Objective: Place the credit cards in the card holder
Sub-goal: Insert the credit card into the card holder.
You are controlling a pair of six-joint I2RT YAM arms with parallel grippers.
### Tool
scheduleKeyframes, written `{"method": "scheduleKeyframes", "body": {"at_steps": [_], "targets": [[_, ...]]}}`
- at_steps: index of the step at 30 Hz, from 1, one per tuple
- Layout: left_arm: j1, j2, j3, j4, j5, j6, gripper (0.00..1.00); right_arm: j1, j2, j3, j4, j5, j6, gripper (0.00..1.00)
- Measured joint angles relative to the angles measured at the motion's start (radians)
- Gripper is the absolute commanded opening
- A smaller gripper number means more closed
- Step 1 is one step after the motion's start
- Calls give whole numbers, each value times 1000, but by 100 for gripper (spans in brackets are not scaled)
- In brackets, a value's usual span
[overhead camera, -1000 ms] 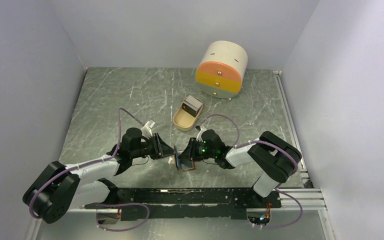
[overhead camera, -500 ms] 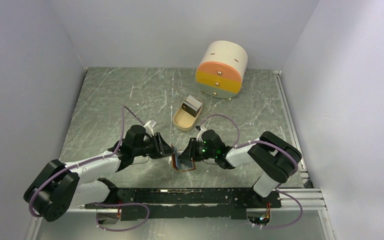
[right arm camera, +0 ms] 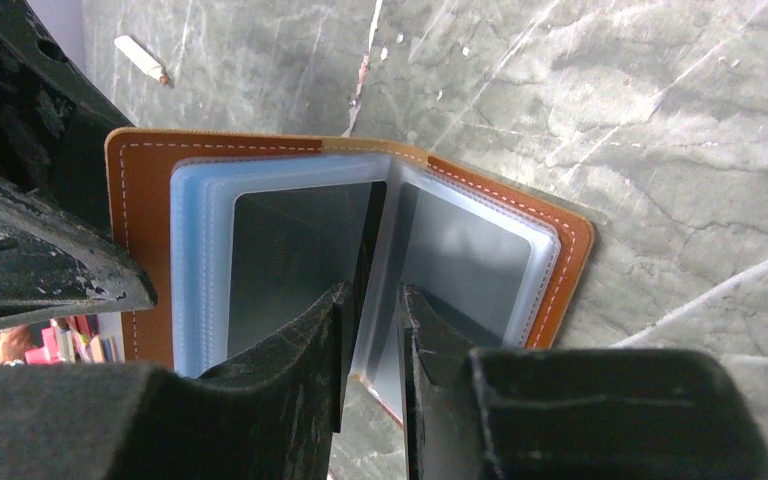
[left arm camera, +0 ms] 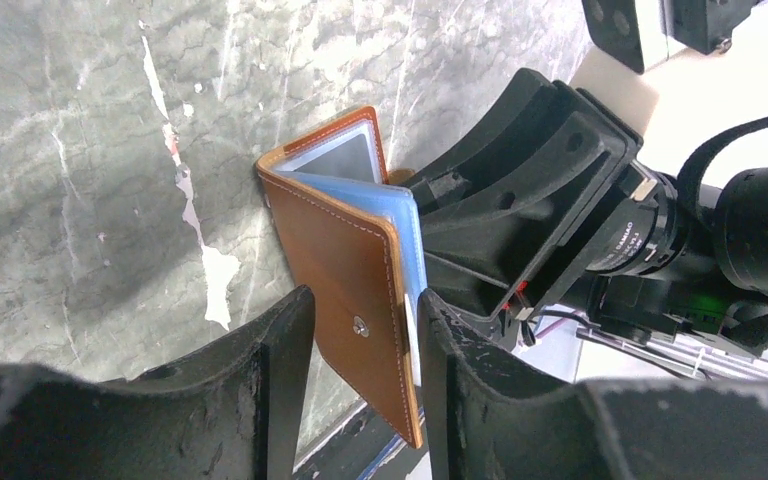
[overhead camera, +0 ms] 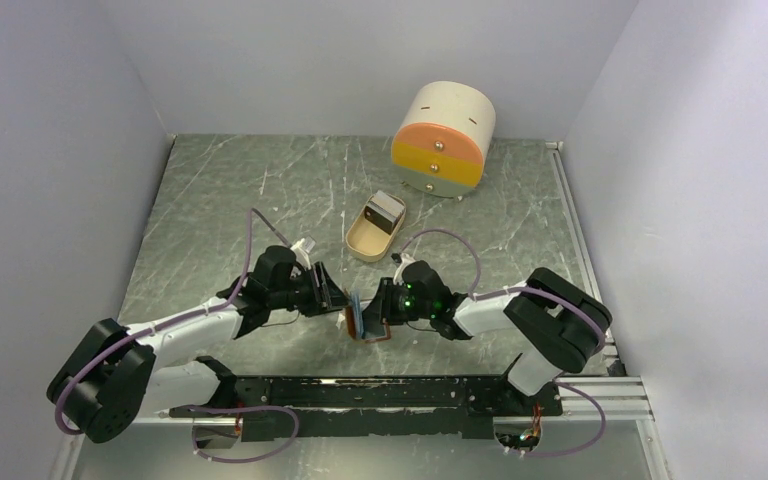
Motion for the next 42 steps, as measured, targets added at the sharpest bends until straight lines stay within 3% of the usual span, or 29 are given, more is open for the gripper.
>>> {"method": "scheduleKeyframes", "body": {"at_steps": [18, 26, 36, 42], "targets": [[-3, -42, 26, -83, -26, 15, 45, 41, -72, 29, -77, 14, -9, 27], [-3, -46, 26, -92, -34, 22, 32, 60, -68, 45, -77, 14, -8, 28], [-3, -33, 26, -97, -40, 27, 30, 63, -55, 46, -77, 15, -8, 27], [-3, -18, 26, -97, -40, 30, 14, 63, -53, 46, -77, 17, -8, 27]]}}
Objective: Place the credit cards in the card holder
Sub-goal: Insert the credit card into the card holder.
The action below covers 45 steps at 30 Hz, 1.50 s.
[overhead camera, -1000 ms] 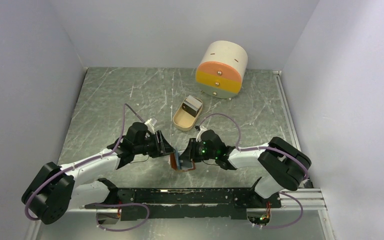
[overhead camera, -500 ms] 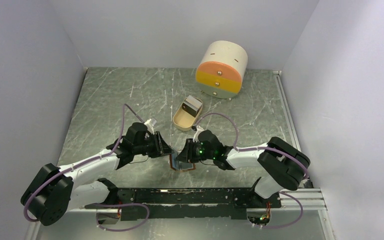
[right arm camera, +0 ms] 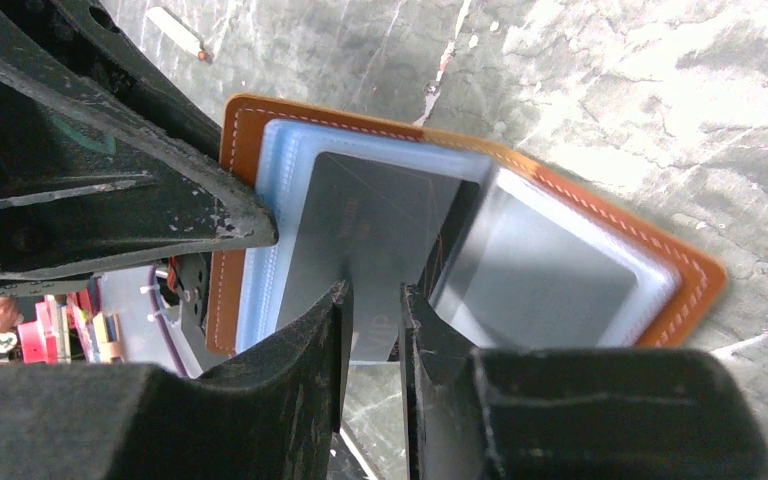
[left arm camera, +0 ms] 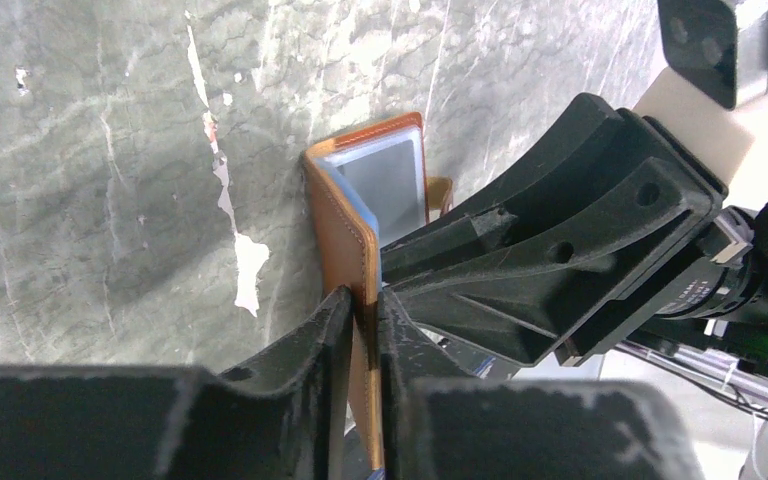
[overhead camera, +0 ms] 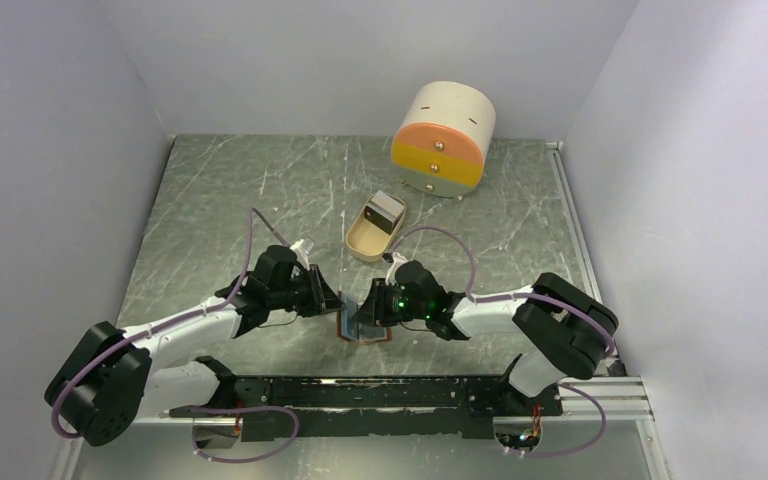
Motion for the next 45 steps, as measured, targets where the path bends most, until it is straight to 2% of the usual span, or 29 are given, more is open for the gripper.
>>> {"method": "scheduleKeyframes", "body": {"at_steps": [3, 13, 24, 26, 34, 40, 45], "targets": [[0, 3, 0, 0, 0, 0, 9, 0, 0, 0, -1, 2, 0, 27], [0, -3, 1, -10, 0, 8, 9, -18, -5, 0, -54, 44, -13, 27], [-1, -12, -12, 38, 35, -1, 9, -21, 44, 0, -8, 30, -11, 27], [-1, 5, -12, 47, 35, -1, 9, -21, 45, -1, -6, 30, -11, 27], [-1, 48, 3, 57, 34, 4, 20, -24, 66, -14, 47, 19, -2, 27], [-10, 54, 18, 37, 15, 14, 16, -24, 73, -16, 61, 18, -2, 27], [-20, 71, 44, 9, -5, 26, 18, -24, 77, -16, 68, 18, 0, 29]]}}
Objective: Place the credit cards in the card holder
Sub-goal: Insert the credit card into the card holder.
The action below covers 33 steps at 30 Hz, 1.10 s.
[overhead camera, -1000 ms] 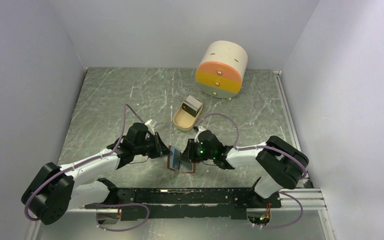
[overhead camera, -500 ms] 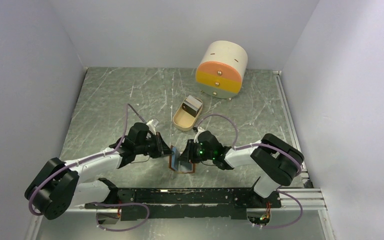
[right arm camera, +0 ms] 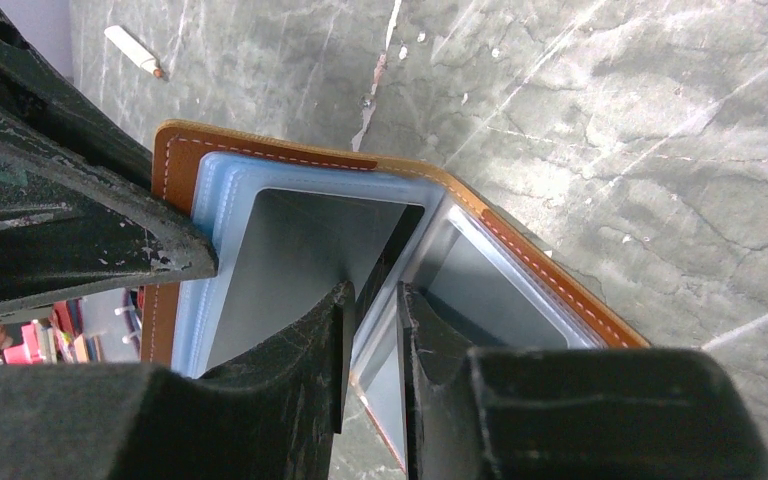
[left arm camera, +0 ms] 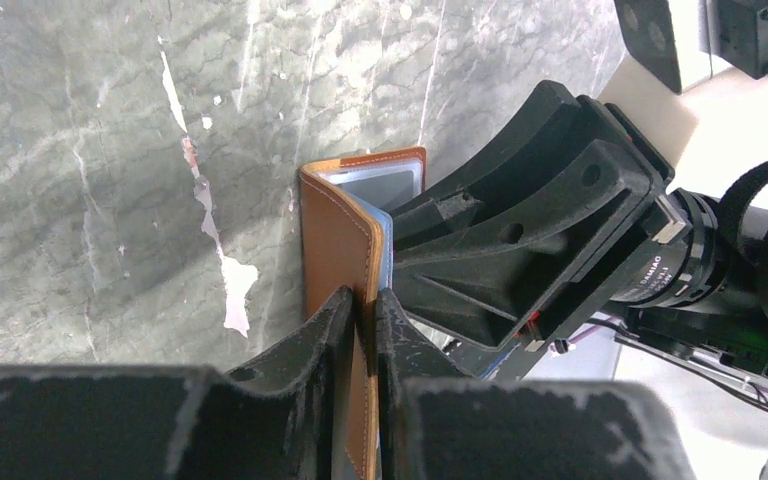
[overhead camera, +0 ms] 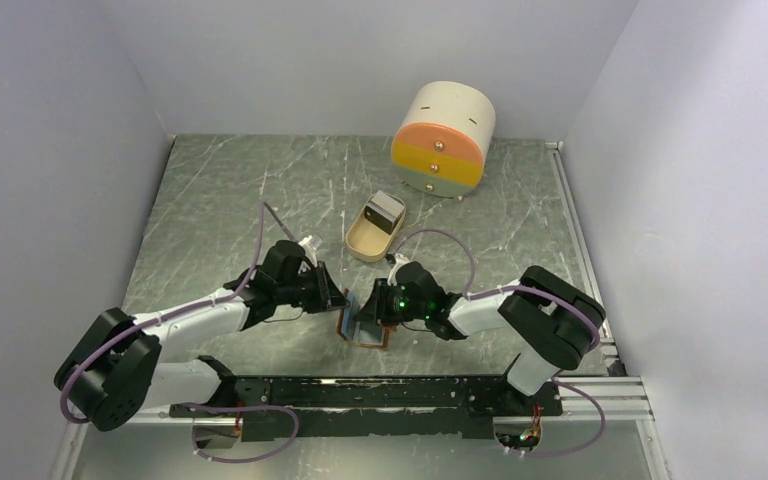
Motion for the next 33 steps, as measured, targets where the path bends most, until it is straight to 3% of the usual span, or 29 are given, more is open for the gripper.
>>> {"method": "scheduleKeyframes", "body": {"at_steps": [15, 33], "targets": [[-37, 25, 73, -127, -79, 26, 30, 1, -27, -8, -17, 28, -5, 32], [-47, 82, 80, -197, -74, 50, 26, 1, -92, -29, -89, 93, -22, 32]]}}
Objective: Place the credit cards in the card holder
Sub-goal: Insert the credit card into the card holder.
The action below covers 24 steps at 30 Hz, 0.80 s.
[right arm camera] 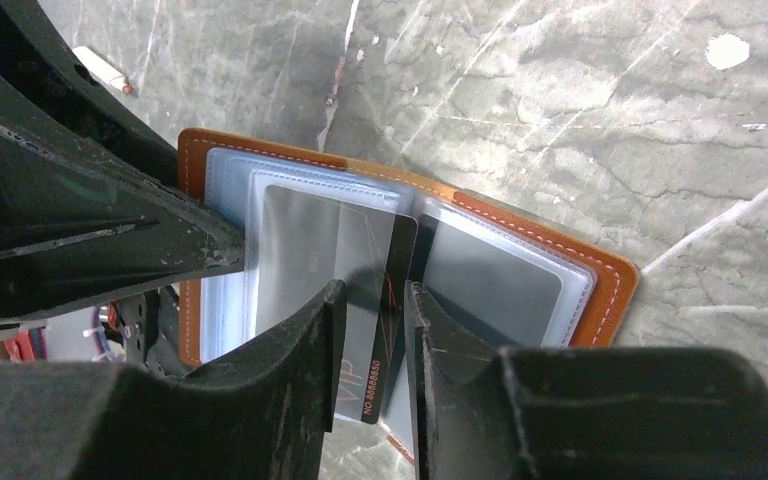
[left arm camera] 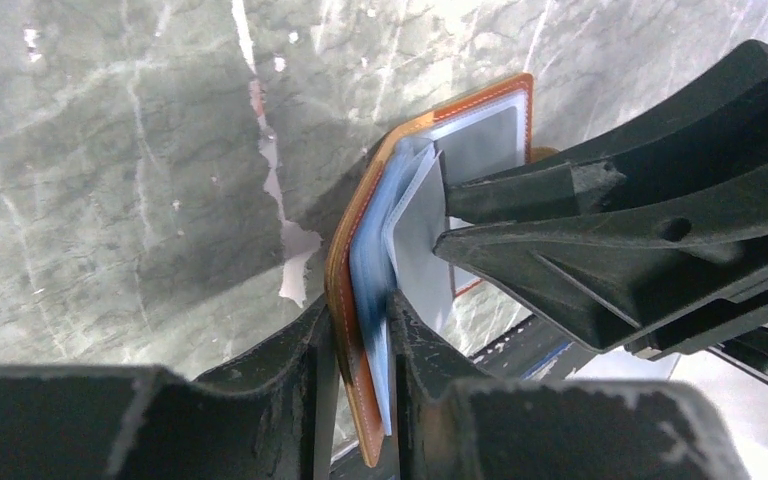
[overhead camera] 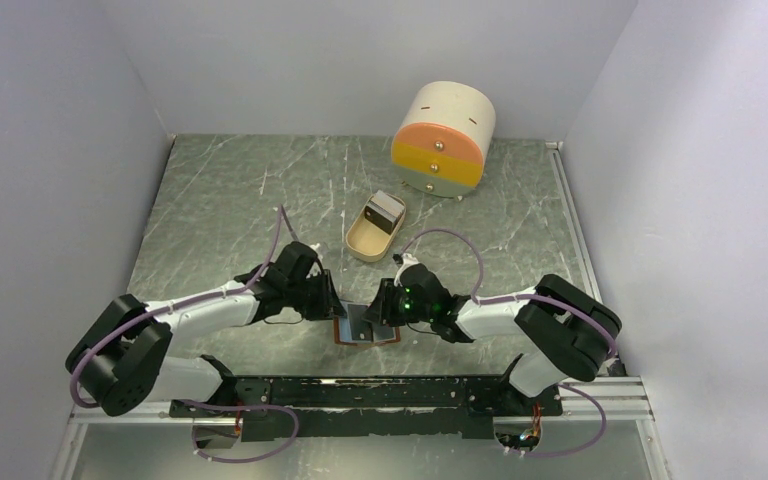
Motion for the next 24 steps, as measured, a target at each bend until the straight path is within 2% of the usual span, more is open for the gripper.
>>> {"method": "scheduleKeyframes", "body": {"at_steps": [8, 13, 16, 24], "targets": [[0, -2, -60, 128, 73, -40, 21, -2, 0, -9, 15, -2, 2, 32], [2, -1, -82, 200, 109, -68, 10, -5, -2, -16, 27, -2, 8, 32], [2, 2, -88, 227, 119, -81, 9, -6, -6, -15, 21, -2, 8, 29], [-3, -32, -54, 135, 120, -76, 9, -2, -137, 63, -238, 69, -72, 25]]}}
